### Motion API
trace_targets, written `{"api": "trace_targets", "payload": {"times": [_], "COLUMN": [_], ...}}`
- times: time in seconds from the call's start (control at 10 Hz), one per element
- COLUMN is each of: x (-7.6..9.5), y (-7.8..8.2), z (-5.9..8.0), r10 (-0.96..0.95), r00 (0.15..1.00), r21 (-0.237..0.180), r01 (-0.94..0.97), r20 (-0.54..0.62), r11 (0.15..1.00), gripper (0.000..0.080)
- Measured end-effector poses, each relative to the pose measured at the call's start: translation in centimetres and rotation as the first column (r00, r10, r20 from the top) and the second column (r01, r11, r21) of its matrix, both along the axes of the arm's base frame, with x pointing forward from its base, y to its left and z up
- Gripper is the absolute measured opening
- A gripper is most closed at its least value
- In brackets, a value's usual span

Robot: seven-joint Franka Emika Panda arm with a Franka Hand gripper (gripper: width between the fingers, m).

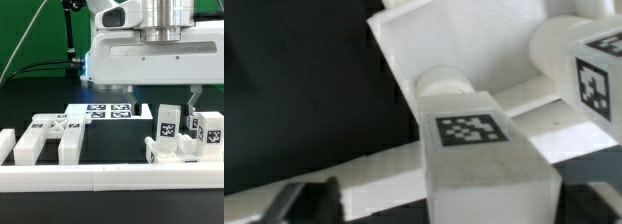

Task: Assemble chair

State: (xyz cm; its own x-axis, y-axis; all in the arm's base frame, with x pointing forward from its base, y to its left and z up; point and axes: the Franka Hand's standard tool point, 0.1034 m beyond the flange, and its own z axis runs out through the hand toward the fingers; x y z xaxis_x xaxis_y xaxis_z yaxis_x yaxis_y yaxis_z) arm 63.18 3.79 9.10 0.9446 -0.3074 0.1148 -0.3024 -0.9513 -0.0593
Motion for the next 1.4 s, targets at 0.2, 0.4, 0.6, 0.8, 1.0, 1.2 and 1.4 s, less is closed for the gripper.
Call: {"api": "trace_targets", "payload": {"times": [0.2, 0.4, 0.6, 0.8, 1.0, 1.2, 1.4], "x": [0.0, 0.0, 0.0, 0.5, 0.7, 1.0, 1.1], "y": [0.0, 0.1, 0.1, 0.8, 1.0, 0.8, 0.7], "z": [0.0, 0.0, 0.0, -0.1, -0.1, -0.3, -0.3], "r10": [-0.035, -0.186, -0.293, -0.588, -0.771, -0.906, -0.911], "r00": [0.999, 0.983, 0.956, 0.808, 0.634, 0.406, 0.394], "r21": [0.006, 0.028, 0.041, 0.074, 0.105, 0.148, 0.157], "r01": [0.035, 0.186, 0.293, 0.589, 0.772, 0.910, 0.914], "r20": [-0.001, -0.006, -0.012, -0.039, -0.066, -0.116, -0.120], "r11": [0.999, 0.982, 0.955, 0.805, 0.626, 0.388, 0.375], "gripper": [0.0384, 0.0291, 0.0291, 0.0291, 0.0291, 0.0291, 0.0291]}}
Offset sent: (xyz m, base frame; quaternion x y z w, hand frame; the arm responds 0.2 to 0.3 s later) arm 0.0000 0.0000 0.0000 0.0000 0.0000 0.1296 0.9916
